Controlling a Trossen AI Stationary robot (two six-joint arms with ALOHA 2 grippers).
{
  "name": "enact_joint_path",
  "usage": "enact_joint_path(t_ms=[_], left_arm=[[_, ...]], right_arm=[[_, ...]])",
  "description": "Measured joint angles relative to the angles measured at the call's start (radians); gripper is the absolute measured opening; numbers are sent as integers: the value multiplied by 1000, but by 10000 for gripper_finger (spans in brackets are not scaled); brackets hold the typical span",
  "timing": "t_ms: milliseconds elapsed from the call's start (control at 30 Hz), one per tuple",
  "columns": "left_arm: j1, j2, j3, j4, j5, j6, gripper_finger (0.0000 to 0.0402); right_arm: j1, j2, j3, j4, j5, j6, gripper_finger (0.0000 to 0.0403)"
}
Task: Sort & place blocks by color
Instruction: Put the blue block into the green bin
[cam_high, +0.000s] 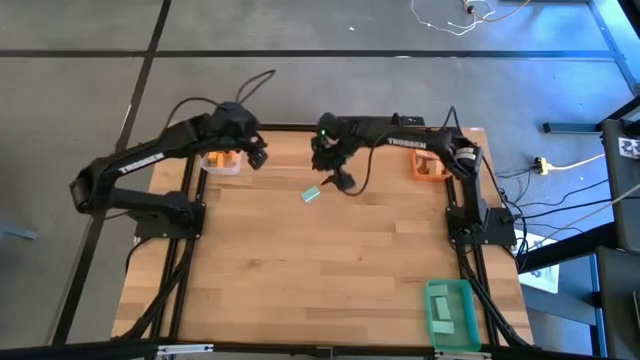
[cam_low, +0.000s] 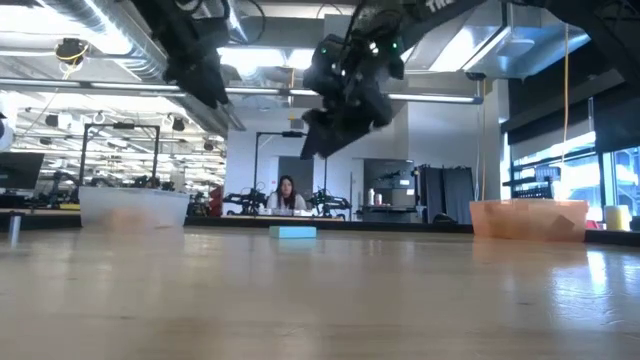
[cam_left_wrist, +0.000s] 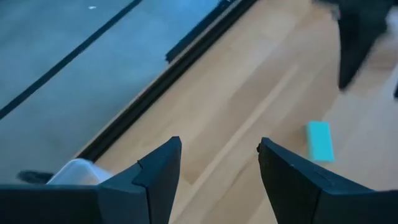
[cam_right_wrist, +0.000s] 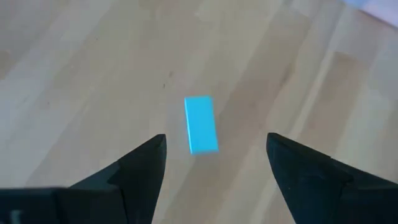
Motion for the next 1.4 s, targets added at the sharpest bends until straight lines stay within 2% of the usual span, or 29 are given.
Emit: enact_joint_path(t_ms=[300, 667, 833, 1400], left_arm=[[30, -50, 0, -15, -6, -35, 204], [34, -48, 0, -16, -5, -67, 204], [34, -48, 0, -16, -4, -101, 204], [34, -48, 0, -14, -4, -127, 204]], right_arm=[[50, 0, -247, 411, 0, 5, 277], [24, 0, -412, 622, -3, 23, 260], [18, 16, -441, 716, -47, 23, 261], [0, 161, -440, 822, -130, 37, 261]])
